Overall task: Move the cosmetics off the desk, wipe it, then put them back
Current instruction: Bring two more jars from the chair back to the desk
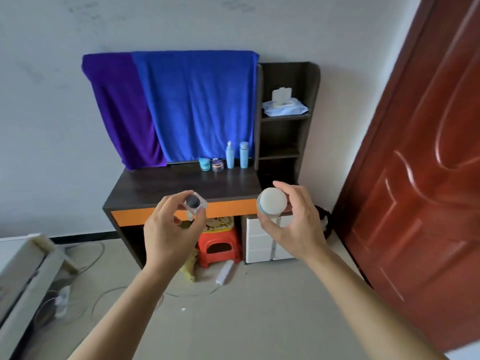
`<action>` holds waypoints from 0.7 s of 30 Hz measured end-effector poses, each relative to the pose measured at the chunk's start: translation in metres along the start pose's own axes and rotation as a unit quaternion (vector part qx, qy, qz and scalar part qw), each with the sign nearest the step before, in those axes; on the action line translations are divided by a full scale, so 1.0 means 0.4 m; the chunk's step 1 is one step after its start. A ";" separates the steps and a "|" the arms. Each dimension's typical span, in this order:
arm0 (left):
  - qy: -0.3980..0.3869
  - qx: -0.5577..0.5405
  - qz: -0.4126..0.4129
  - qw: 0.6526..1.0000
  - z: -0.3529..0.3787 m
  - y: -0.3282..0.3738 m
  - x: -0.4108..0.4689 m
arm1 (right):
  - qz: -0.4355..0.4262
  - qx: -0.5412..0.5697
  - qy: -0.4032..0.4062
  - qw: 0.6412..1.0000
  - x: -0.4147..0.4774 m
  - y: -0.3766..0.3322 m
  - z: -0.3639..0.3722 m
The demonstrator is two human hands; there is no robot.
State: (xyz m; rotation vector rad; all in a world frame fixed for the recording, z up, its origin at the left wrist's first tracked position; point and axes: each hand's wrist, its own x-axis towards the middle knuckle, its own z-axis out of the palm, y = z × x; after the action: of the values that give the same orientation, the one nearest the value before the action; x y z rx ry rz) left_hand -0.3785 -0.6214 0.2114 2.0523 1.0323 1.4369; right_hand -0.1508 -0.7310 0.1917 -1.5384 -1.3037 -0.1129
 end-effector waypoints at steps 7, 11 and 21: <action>-0.020 0.000 -0.038 0.999 0.120 -0.190 0.165 | 0.012 0.011 -0.016 1.000 0.158 0.144 0.215; -0.040 0.003 -0.054 0.998 0.248 -0.292 0.308 | 0.020 0.033 -0.031 0.999 0.295 0.282 0.331; -0.029 0.042 -0.089 0.995 0.441 -0.483 0.696 | 0.051 0.090 -0.065 0.992 0.710 0.520 0.588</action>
State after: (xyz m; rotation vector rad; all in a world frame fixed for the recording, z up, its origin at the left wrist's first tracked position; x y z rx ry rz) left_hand -0.2265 -0.2723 0.1790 1.9912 1.2366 1.2576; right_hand -0.0030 -0.3374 0.1413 -1.4724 -1.2968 0.1692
